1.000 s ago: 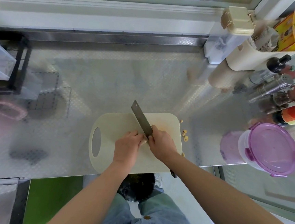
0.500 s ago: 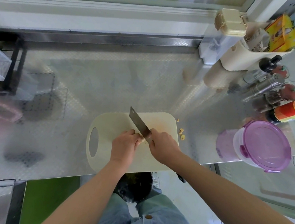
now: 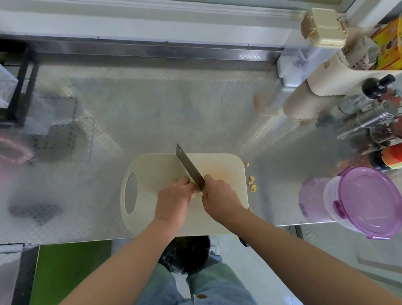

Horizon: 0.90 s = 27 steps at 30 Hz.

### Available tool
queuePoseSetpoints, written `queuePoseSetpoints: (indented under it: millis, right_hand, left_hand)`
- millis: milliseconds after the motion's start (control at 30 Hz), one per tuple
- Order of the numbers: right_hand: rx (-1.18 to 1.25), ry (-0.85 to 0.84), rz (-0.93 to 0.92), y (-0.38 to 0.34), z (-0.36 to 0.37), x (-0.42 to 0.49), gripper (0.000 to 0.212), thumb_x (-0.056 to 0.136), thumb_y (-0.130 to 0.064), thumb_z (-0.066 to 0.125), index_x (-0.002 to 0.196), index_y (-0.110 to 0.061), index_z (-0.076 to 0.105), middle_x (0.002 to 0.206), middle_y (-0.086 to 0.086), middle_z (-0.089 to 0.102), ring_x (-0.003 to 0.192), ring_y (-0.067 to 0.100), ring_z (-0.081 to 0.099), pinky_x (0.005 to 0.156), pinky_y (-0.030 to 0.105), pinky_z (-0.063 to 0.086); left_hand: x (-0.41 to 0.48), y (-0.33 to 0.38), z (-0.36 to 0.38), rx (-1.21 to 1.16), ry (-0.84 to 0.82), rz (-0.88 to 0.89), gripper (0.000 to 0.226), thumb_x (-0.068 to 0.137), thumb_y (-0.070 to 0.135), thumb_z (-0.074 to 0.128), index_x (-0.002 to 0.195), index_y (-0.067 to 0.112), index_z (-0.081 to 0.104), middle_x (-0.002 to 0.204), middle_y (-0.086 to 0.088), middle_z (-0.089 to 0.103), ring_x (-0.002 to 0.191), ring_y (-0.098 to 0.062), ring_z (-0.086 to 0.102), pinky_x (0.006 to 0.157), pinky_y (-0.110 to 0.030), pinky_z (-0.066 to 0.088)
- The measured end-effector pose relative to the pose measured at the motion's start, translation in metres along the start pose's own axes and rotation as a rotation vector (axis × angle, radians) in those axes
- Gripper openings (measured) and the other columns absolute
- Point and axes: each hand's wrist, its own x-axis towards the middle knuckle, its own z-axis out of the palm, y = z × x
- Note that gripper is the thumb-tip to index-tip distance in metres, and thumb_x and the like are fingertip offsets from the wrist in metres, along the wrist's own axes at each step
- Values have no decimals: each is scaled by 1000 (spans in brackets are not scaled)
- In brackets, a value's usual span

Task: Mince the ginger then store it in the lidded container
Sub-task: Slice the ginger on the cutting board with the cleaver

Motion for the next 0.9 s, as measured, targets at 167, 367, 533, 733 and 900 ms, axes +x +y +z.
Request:
queuePoseSetpoints:
  millis: [167, 367, 533, 733, 900]
  right_hand:
    - [25, 31, -3, 3, 12, 6, 4, 93, -8, 39, 95, -12, 38, 79, 7, 50, 73, 34, 52, 57, 35, 33]
    - [176, 122, 29, 8, 8, 9, 6, 96, -13, 41, 93, -12, 36, 74, 8, 52, 66, 32, 49, 55, 35, 34]
    - [186, 127, -42, 14, -6, 1, 11, 95, -14, 43, 104, -13, 38, 65, 7, 50, 59, 30, 50, 53, 42, 41]
    - [35, 82, -103, 14, -12, -12, 13, 96, -16, 38, 109, -14, 35, 70, 8, 50, 61, 31, 48, 53, 35, 34]
    - [-12, 71, -96, 13, -12, -17, 20, 94, -12, 38, 114, -13, 35, 65, 2, 41, 59, 27, 44, 52, 34, 32]
  left_hand:
    - [0, 1, -5, -16, 2, 26, 19, 69, 6, 81, 66, 21, 68, 63, 2, 58, 55, -23, 54, 37, -26, 37]
    - [0, -1, -5, -19, 0, 28, 29, 59, -3, 80, 59, 16, 58, 57, 2, 52, 49, -22, 50, 35, -28, 35]
    - [-1, -3, -4, -46, 13, 21, 24, 64, -2, 78, 66, 16, 64, 64, 3, 60, 56, -22, 57, 43, -25, 35]
    - [-1, -2, -4, -32, -1, -7, 21, 65, -2, 77, 65, 15, 64, 62, 1, 57, 56, -23, 55, 43, -29, 37]
    - [-1, -2, -5, -42, -12, 0, 18, 68, -1, 75, 66, 13, 65, 63, -1, 58, 57, -25, 55, 43, -32, 41]
